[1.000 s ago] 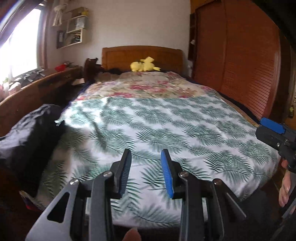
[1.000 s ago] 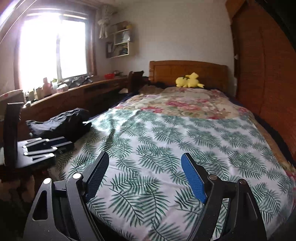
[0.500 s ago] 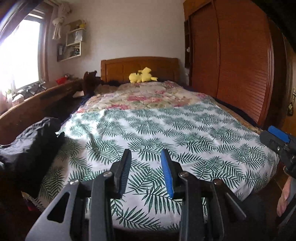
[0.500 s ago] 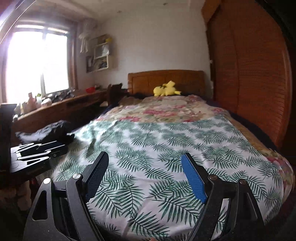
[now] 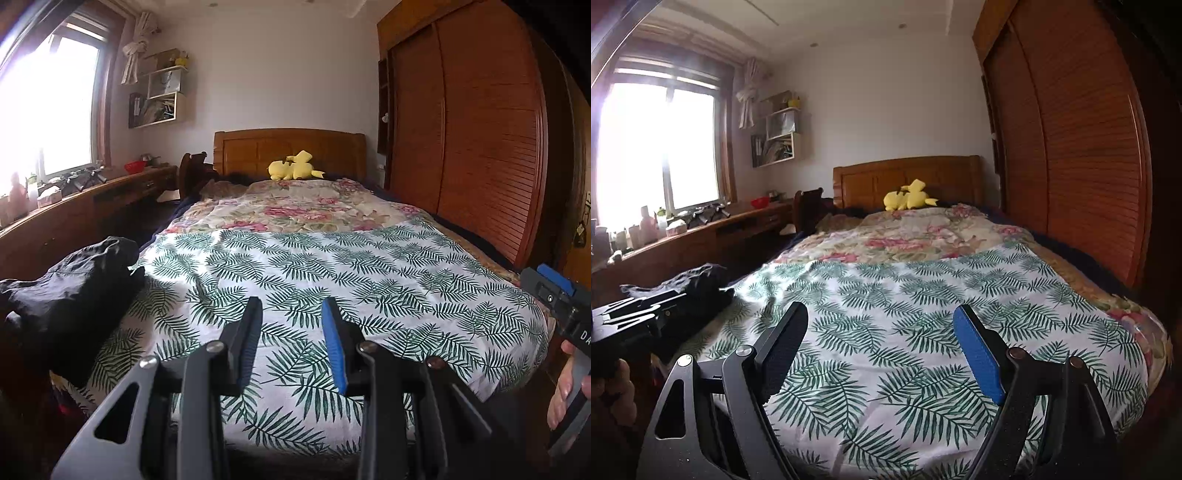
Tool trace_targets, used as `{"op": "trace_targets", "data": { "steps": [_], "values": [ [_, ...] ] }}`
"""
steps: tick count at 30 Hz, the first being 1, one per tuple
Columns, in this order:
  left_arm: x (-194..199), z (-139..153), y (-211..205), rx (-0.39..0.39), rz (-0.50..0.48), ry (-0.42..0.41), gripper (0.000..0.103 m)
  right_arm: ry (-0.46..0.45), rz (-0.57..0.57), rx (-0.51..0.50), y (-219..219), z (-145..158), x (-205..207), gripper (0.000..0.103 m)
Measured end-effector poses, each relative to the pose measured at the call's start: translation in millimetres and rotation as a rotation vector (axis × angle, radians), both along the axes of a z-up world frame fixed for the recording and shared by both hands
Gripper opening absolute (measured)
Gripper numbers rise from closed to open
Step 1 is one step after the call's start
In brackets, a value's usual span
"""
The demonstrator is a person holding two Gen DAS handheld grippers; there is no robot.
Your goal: Fold large clothes
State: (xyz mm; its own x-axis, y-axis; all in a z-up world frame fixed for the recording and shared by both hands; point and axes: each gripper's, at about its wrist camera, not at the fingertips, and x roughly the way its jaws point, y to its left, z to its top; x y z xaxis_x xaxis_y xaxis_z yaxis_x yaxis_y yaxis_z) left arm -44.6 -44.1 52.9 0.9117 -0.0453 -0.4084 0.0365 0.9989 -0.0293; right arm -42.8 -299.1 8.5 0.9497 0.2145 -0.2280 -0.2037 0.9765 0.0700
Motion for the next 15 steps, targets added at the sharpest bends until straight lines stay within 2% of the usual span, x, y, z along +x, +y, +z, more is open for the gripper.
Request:
{"op": "trace_targets", "data": {
  "steps": [15],
  "values": [
    [-2.2,1.9,0.5,0.001,-0.007,-0.002,0.031,0.007,0.004,-0.003,6.4,-1.1,4.5,0.083]
  ]
}}
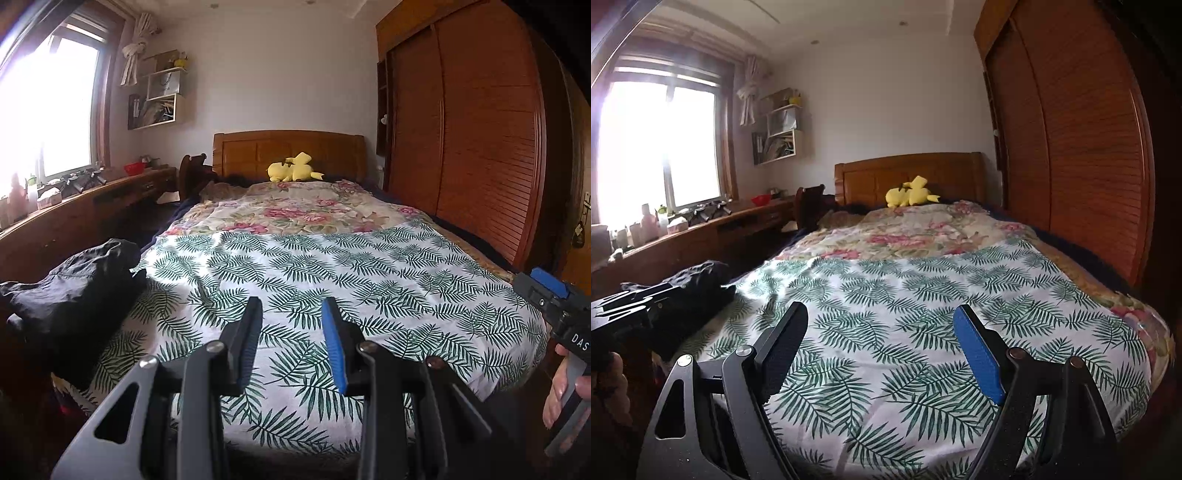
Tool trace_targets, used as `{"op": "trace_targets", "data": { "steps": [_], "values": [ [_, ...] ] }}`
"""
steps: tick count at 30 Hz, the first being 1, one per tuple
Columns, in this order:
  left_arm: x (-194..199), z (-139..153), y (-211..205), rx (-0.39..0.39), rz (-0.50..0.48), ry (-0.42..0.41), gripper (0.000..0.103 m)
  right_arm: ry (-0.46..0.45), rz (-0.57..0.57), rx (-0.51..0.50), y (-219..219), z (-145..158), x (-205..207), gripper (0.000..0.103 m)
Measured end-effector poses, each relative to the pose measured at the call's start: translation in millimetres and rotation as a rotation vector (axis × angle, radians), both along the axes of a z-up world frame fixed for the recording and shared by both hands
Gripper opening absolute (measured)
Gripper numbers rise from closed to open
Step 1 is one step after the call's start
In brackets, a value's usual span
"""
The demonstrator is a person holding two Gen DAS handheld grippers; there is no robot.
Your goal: Fold large clothes
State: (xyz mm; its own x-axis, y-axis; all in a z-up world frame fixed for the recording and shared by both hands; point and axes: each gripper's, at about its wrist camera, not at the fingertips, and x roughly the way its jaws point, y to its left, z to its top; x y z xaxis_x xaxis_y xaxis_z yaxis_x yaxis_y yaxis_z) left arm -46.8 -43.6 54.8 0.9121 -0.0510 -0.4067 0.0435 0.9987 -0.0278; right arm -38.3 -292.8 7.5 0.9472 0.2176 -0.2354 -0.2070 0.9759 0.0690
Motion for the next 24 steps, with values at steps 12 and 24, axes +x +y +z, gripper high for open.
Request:
{"op": "trace_targets", "data": {
  "steps": [12,24],
  "values": [
    [0.0,0.8,0.0,0.009,-0.002,0.003,0.031,-0.007,-0.004,-0.008,2.4,0.2,0.1,0.083],
    [-1.4,2.1,0.9,0.016,0.002,-0.008,0.031,-0.012,-0.004,-0.01,2.0,2.7,1.9,0.083]
  ]
}}
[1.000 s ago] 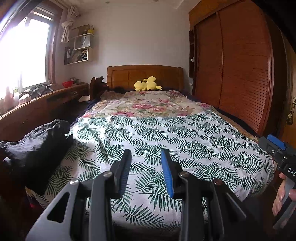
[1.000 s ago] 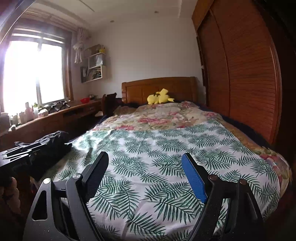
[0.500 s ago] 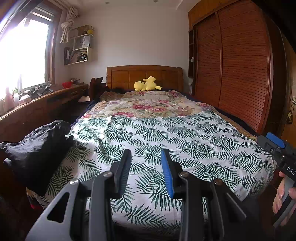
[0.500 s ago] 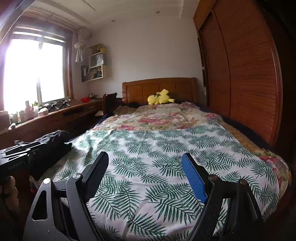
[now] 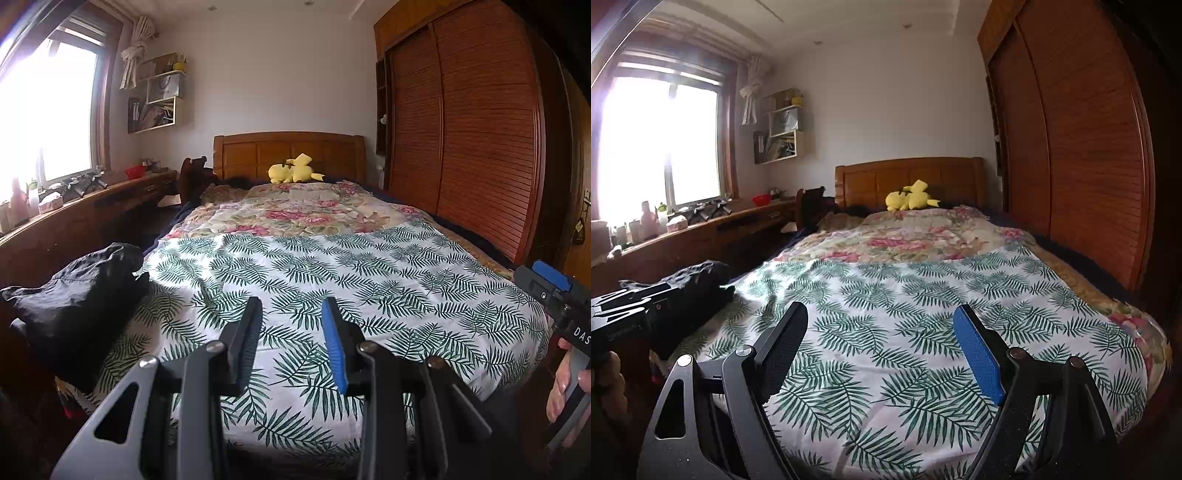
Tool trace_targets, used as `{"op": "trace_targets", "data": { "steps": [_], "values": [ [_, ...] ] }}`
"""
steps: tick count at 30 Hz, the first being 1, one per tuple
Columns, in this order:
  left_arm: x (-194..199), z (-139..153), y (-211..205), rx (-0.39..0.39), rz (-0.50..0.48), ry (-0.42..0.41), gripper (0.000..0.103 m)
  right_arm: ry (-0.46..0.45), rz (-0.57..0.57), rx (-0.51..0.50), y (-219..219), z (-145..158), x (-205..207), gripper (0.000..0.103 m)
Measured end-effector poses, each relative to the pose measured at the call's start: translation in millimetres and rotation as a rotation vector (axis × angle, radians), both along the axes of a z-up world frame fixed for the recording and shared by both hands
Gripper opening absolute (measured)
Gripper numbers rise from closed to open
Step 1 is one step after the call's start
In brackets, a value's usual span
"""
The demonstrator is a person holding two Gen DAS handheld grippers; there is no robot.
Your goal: Fold large clothes
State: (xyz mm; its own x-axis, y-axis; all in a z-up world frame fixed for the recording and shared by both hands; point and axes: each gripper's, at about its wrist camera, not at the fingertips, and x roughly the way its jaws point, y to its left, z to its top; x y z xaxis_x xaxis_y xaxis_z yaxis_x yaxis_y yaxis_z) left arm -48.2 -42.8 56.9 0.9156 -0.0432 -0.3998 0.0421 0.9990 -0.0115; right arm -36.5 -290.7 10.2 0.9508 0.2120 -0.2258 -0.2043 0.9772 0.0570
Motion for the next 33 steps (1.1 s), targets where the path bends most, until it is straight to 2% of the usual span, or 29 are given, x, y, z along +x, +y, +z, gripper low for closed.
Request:
{"op": "trace_targets", "data": {
  "steps": [33],
  "values": [
    [-2.7,-1.1,-5.4,0.002,0.0,-0.002,0.032,-0.002,0.002,0.002,-1.4,2.0,1.4,0.083]
  ]
}}
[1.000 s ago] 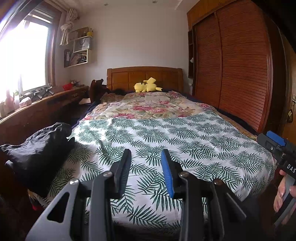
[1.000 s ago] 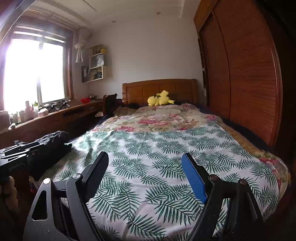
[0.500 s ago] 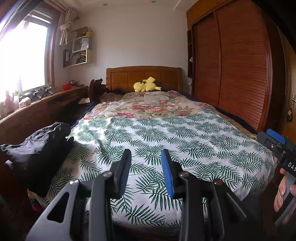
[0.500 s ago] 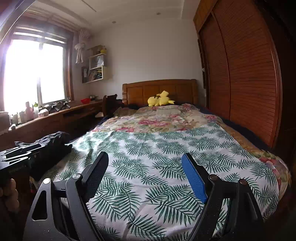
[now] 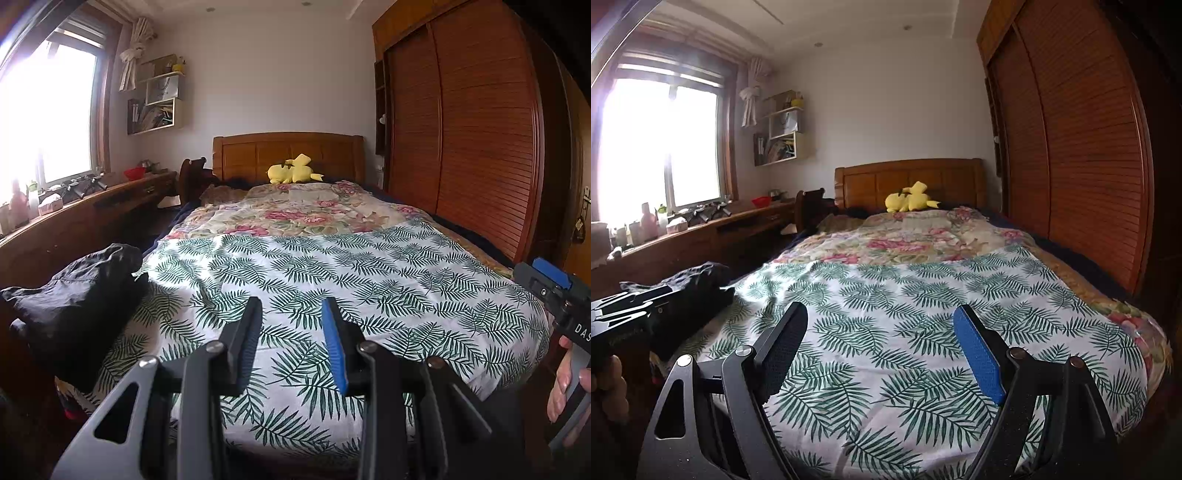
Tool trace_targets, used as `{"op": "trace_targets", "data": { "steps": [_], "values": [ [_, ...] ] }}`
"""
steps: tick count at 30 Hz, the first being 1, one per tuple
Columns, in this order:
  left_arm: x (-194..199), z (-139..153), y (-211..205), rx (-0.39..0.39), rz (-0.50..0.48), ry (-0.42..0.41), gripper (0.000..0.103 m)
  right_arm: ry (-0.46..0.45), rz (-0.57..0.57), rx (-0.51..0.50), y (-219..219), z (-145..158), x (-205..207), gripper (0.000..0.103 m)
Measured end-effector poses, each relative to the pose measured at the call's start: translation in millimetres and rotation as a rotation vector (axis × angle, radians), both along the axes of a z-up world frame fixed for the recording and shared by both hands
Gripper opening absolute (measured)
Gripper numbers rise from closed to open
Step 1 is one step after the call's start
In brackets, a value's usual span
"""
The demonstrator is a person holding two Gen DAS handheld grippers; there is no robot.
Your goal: Fold large clothes
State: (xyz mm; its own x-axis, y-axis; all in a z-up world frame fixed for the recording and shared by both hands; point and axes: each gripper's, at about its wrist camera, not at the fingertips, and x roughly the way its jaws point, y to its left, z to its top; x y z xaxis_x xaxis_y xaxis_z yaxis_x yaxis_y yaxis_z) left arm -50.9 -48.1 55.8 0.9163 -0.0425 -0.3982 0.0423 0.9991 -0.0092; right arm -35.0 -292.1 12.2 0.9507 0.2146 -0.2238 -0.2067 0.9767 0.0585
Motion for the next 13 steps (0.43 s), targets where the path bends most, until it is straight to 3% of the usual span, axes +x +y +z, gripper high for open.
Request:
{"op": "trace_targets", "data": {
  "steps": [13],
  "values": [
    [-0.2,-0.3,-0.3,0.0,0.0,0.0,0.032,-0.003,0.0,0.0,0.2,-0.6,-1.0,0.083]
  ]
}}
